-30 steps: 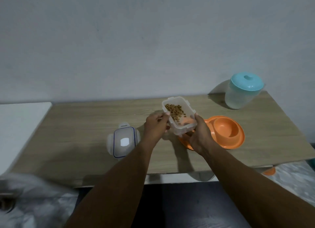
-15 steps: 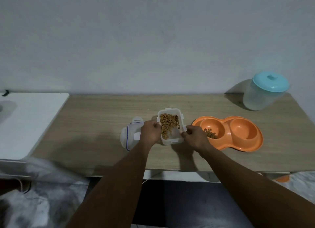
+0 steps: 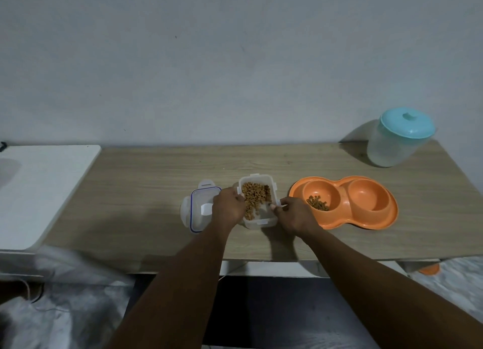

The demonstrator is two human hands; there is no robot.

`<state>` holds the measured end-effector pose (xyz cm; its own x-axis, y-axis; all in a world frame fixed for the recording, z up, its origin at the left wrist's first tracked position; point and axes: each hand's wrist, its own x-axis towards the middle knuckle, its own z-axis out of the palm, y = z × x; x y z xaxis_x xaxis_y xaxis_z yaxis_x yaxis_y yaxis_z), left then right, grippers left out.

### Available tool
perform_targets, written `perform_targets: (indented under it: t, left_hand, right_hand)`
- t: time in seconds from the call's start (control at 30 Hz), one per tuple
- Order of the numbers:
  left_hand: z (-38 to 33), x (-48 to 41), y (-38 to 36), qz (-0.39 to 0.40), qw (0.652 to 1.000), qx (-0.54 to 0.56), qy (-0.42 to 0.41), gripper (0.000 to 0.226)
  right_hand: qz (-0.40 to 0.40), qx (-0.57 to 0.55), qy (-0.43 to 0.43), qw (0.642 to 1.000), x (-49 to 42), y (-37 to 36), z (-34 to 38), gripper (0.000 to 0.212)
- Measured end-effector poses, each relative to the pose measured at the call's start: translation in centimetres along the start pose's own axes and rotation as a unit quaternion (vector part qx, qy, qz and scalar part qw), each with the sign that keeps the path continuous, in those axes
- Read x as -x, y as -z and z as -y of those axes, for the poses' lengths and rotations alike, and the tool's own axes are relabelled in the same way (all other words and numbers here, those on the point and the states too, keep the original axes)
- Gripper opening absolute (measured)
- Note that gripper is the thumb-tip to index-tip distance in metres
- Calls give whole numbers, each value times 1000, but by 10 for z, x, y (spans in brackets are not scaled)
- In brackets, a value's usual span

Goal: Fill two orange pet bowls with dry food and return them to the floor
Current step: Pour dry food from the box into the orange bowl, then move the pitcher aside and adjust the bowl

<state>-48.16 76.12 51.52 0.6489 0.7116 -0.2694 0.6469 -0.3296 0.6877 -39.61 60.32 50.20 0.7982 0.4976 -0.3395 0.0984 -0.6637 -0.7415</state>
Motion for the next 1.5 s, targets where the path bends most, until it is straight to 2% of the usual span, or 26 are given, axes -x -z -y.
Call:
perform_targets:
  t: [0.07,0.13,0.3,0.47,0.6,0.7,0.8,0.9,1.07,1.23,1.3,1.5]
  left_hand:
    - [-9,2,0,-40,998,-25,-31,31]
    - [-21,2,-1,-69,995,-55,-53,37]
    - [-68,5,-20,-68,986,-114,-103,46]
    - [-122,12,-71,56,964,-123,-231,63]
    - [-156,20,-122,141,935,-168,-278,92]
    - [-165,20,-154,173,918,-212,-288,112]
    - [-171,17,-177,183,905,-259,-285,123]
    - [-177,14,-193,187,900,-295,-259,125]
    - [-172,8,-205,185,904,-299,-242,123]
    - [-169,-1,-210,184,908,-292,-237,121]
    - [-172,0,-210,198,907,-296,-225,120]
    - [-186,11,-203,215,908,-301,-194,121]
  right_hand:
    - [-39,17,9,999,-2,9,-1,40]
    - [-75,28,17,997,-2,27,-1,33]
    - [-149,-1,19,989,-2,100,-16,24]
    - [-228,-20,-10,973,0,175,-51,32]
    - [-279,-42,-33,959,-4,218,-86,28]
    - [-295,-67,-55,952,-15,242,-109,24]
    - [-300,-125,-81,942,-32,265,-124,22]
    - [-295,-187,-95,932,-57,289,-133,28]
    - [-250,-296,-93,917,-99,316,-133,59]
    - [-198,-373,-94,902,-138,327,-132,77]
    - [-183,-400,-97,893,-147,327,-132,77]
    - [-156,-473,-87,863,-159,324,-129,57]
